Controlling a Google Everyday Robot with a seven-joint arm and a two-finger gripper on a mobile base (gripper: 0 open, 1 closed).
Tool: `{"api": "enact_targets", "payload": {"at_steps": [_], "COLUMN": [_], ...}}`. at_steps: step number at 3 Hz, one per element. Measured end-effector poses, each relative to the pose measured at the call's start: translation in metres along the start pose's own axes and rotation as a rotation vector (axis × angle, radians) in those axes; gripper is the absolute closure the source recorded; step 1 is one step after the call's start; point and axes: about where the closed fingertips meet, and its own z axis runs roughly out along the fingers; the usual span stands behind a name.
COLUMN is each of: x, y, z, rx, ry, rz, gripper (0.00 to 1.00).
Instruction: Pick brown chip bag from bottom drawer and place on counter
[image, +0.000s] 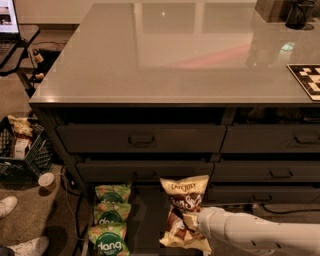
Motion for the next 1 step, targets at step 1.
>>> {"api": "enact_targets", "payload": {"at_steps": [1], "x": [-0.0007], "y": [0.0018], "z": [-0.0015], "rx": [-0.003], "ry": [-0.005], "rz": [0.002], "gripper": [1.0]}}
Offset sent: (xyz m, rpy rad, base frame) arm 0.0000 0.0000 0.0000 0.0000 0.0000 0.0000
